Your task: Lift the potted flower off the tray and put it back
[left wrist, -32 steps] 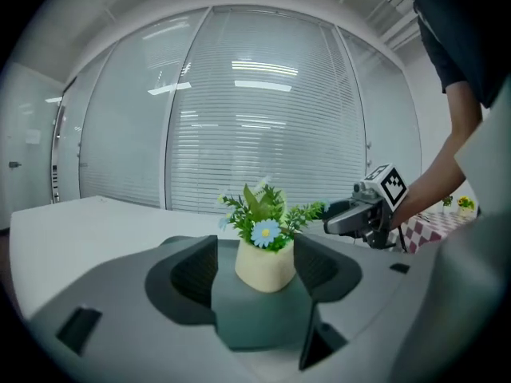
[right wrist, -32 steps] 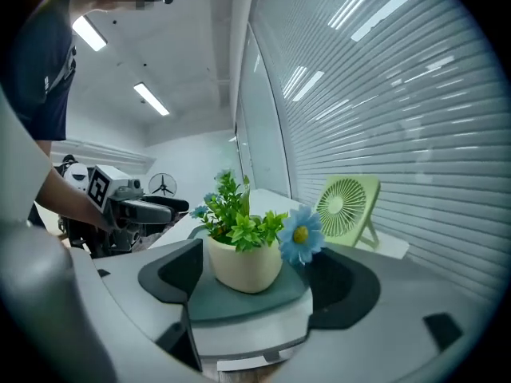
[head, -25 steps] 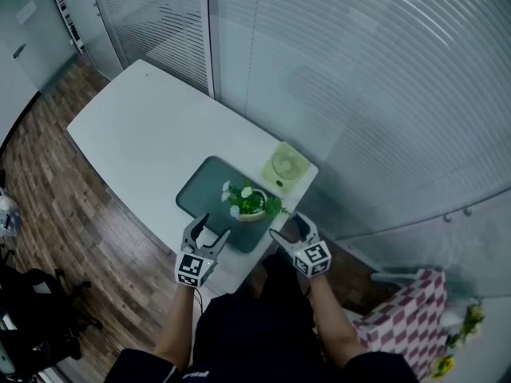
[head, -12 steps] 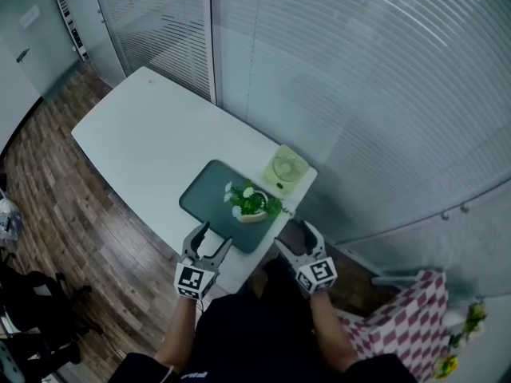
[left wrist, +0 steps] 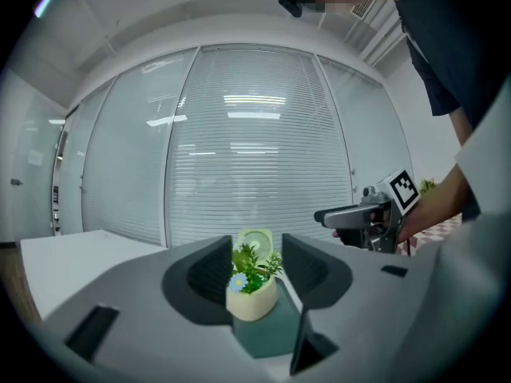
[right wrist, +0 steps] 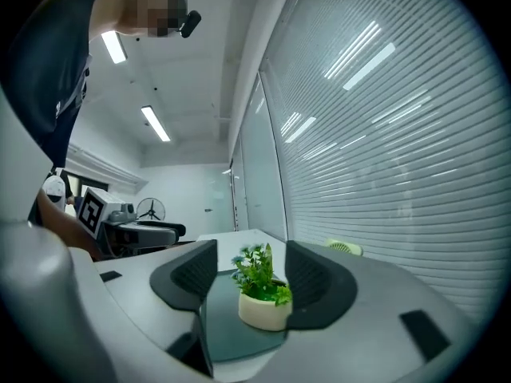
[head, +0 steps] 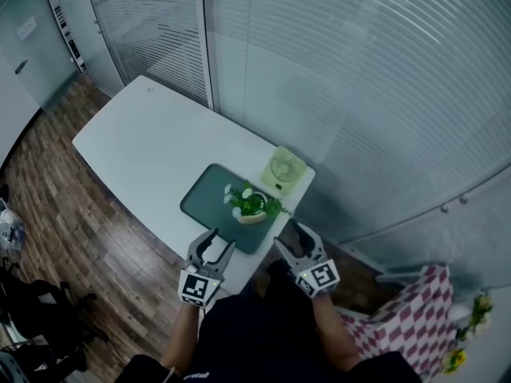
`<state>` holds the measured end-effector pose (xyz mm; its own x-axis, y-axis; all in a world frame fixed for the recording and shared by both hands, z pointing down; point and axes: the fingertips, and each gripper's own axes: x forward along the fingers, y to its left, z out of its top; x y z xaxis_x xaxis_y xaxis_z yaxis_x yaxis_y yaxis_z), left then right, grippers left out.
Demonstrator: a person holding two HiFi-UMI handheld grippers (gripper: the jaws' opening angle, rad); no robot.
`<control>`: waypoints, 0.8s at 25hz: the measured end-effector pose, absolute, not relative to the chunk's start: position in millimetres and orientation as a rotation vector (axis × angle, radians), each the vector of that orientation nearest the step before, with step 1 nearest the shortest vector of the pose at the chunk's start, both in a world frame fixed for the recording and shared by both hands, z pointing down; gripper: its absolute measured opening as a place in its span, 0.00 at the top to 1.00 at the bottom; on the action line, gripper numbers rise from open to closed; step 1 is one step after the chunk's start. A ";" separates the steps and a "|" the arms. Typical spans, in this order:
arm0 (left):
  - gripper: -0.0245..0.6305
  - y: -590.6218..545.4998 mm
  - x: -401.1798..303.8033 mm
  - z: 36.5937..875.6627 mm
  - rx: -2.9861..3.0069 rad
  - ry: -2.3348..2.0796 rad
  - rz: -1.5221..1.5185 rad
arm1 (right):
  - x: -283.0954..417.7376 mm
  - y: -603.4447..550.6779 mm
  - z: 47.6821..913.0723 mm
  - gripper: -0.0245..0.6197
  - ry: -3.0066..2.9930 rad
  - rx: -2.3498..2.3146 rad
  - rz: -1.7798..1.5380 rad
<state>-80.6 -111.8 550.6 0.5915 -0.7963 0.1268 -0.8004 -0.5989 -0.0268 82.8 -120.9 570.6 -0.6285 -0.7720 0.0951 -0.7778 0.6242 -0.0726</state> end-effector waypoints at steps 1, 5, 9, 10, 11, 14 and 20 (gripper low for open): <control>0.74 -111.6 -81.7 546.5 2.764 -1.412 0.180 | 83.7 -120.5 564.6 0.63 -2.790 1.351 0.152; 0.91 -111.9 -83.0 540.8 2.747 -1.428 0.155 | 84.8 -119.0 549.7 0.90 -2.786 1.372 0.098; 0.95 -111.2 -83.0 535.3 2.763 -1.422 0.144 | 75.9 -115.0 552.8 0.95 -2.757 1.316 0.141; 0.95 -110.7 -83.3 532.4 2.780 -1.425 0.143 | 75.7 -116.3 554.1 0.95 -2.752 1.320 0.143; 0.95 -110.3 -83.7 529.8 2.795 -1.431 0.144 | 76.6 -118.0 554.9 0.95 -2.749 1.329 0.138; 0.95 -112.3 -87.4 523.6 2.787 -1.429 0.114 | 79.3 -119.2 553.4 0.96 -2.746 1.345 0.110; 0.95 -108.5 -83.5 523.7 2.827 -1.391 0.150 | 79.2 -111.6 552.8 0.96 -2.718 1.322 0.100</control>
<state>-83.5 -108.5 523.7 0.6064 -0.7912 0.0796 -0.7899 -0.6108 -0.0538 79.2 -111.6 552.8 -0.6124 -0.7791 0.1339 -0.7869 0.6170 -0.0084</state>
